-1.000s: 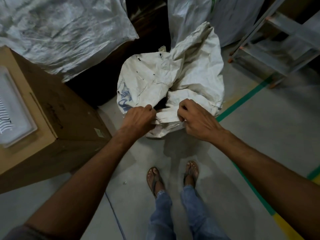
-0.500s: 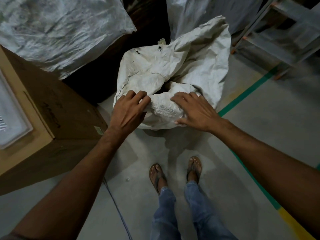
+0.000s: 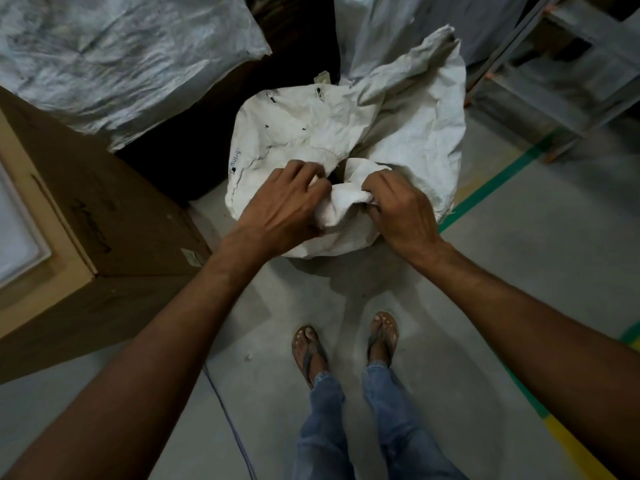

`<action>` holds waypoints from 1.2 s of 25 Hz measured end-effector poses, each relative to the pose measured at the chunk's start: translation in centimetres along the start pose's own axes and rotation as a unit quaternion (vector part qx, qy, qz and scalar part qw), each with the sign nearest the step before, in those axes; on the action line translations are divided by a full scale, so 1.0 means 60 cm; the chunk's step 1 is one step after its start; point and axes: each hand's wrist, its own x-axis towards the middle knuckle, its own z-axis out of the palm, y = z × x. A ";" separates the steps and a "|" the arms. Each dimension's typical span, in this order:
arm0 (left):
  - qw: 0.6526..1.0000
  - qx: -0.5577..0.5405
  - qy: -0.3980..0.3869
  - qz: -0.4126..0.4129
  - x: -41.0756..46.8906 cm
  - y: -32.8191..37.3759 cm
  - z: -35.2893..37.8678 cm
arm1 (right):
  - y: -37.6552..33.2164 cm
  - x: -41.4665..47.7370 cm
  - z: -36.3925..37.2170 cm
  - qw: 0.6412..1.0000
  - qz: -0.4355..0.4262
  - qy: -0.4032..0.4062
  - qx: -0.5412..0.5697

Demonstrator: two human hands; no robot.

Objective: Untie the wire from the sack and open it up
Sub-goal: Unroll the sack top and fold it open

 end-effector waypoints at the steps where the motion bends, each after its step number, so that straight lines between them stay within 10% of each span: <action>1: 1.000 0.008 0.001 0.004 0.003 0.001 0.008 | -0.003 0.003 -0.001 0.999 -0.021 0.033 -0.015; 6: 0.986 0.030 0.128 -0.107 -0.020 0.006 0.051 | -0.024 0.009 0.008 0.994 -0.040 0.088 -0.058; 10: 0.975 0.032 0.195 -0.105 -0.038 0.004 0.067 | -0.025 -0.014 0.027 0.996 -0.080 -0.017 -0.023; 20: 1.000 -0.010 0.004 -0.018 -0.097 -0.037 0.091 | -0.027 -0.067 -0.025 0.954 -0.027 -0.270 0.128; 24: 0.987 -0.106 -0.119 -0.014 -0.112 -0.025 0.115 | -0.022 -0.071 -0.009 0.969 -0.001 -0.214 0.123; 30: 0.964 -0.242 -0.100 -0.041 -0.064 0.026 0.138 | -0.048 -0.079 0.025 0.993 -0.010 -0.094 0.069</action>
